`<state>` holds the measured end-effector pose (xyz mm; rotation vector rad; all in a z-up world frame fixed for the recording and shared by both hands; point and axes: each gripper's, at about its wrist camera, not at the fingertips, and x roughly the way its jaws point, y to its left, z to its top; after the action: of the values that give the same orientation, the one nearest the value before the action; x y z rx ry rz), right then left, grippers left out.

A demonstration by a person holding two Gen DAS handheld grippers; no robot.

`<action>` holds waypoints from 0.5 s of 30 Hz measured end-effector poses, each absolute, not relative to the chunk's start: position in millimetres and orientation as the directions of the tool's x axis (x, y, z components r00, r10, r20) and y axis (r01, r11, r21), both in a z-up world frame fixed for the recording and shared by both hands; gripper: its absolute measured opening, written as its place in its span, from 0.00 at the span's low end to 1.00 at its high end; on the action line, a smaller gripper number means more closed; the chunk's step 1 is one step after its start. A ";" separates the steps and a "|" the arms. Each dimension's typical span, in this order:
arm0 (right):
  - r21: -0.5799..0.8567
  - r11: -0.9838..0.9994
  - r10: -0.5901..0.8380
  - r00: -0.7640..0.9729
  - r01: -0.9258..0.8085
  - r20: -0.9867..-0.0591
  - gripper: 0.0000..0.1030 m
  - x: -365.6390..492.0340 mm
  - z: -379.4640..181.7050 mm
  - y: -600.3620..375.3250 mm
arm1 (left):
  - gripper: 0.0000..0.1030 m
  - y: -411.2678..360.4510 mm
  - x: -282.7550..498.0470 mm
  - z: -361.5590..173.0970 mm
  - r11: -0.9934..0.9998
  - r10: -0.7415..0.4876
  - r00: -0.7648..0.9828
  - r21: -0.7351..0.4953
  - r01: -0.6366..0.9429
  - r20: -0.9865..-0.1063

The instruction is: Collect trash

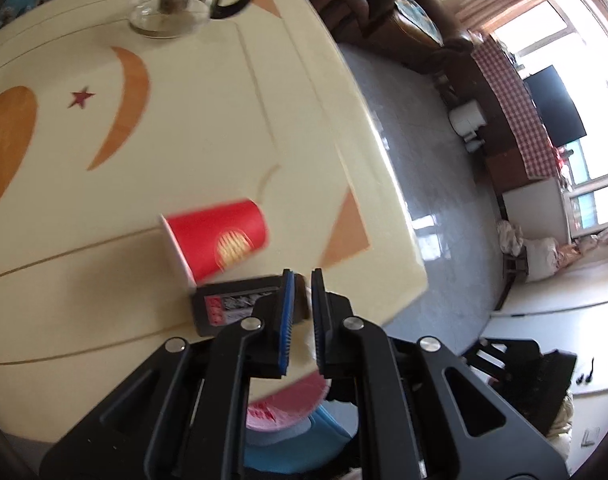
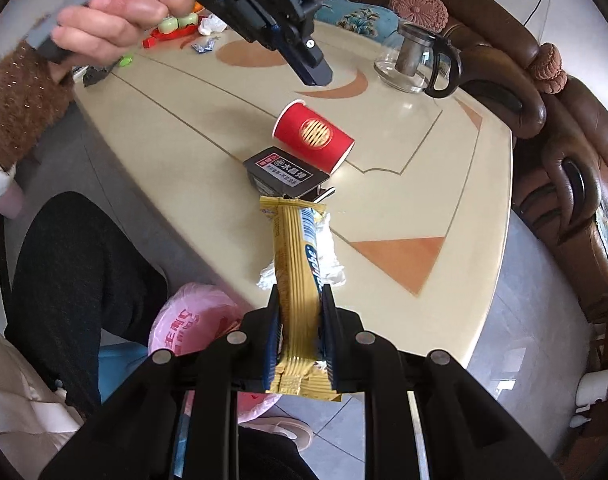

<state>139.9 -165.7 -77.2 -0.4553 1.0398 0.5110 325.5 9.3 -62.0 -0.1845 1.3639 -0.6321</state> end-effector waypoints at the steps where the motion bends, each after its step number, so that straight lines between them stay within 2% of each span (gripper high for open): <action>1: -0.106 0.796 0.183 0.404 -0.596 -0.896 0.18 140.1 -78.2 -165.8 | 0.13 14.9 327.4 -67.7 0.826 -0.517 0.072 -0.476 0.302 -0.853; 2: -0.104 0.797 0.185 0.403 -0.596 -0.896 0.18 140.5 -78.8 -165.9 | 0.16 19.2 328.4 -71.5 0.826 -0.520 0.071 -0.481 0.293 -0.851; 4: -0.091 0.799 0.188 0.392 -0.594 -0.901 0.18 142.7 -81.0 -166.6 | 0.30 29.7 326.6 -80.8 0.825 -0.528 0.075 -0.490 0.282 -0.846; 6: -0.087 0.800 0.188 0.385 -0.594 -0.904 0.18 145.4 -84.0 -166.4 | 0.39 37.4 325.6 -88.7 0.828 -0.530 0.089 -0.491 0.271 -0.843; 11: -0.069 0.798 0.189 0.358 -0.598 -0.914 0.18 153.5 -95.4 -165.4 | 0.45 57.5 339.8 -116.4 0.829 -0.549 0.090 -0.528 0.183 -0.831; 15: -0.055 0.796 0.197 0.344 -0.603 -0.918 0.18 158.3 -101.3 -163.9 | 0.45 57.1 348.5 -139.4 0.827 -0.549 0.049 -0.535 0.171 -0.834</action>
<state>158.3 -163.9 -101.3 -0.4233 1.1055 0.5396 348.5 57.1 -139.4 -0.3279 1.4229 -0.5635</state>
